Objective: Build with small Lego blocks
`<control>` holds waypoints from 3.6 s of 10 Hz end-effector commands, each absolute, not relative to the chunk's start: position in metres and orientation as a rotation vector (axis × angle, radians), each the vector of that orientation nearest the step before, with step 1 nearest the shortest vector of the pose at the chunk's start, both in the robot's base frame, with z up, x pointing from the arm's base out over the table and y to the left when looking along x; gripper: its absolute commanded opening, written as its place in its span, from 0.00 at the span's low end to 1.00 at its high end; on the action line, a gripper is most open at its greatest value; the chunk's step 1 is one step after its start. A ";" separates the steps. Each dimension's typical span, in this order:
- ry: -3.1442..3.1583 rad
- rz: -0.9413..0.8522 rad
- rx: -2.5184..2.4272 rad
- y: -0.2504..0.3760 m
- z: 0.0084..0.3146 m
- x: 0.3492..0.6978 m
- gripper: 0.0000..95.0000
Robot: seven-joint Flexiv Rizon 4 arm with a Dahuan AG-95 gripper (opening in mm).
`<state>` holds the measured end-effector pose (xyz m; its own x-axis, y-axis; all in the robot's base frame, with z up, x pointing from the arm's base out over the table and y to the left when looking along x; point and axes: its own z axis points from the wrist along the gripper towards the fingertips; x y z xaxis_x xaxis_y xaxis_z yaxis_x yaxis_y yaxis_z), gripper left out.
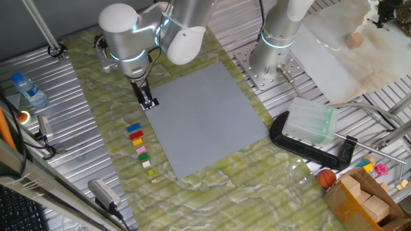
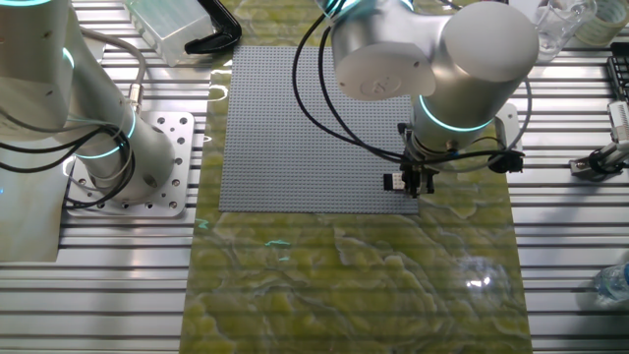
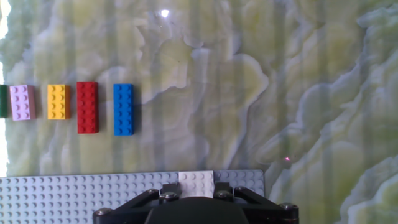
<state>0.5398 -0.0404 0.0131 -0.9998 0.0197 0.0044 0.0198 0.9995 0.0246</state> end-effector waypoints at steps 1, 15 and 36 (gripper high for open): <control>-3.140 -0.044 -0.035 -0.040 -0.034 0.540 0.00; -3.073 -0.051 -0.022 -0.032 -0.010 0.545 0.60; -3.043 0.004 0.008 -0.036 0.019 0.534 0.00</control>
<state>0.5336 -0.0353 0.0185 -0.9950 -0.0032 0.0999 -0.0036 1.0000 -0.0039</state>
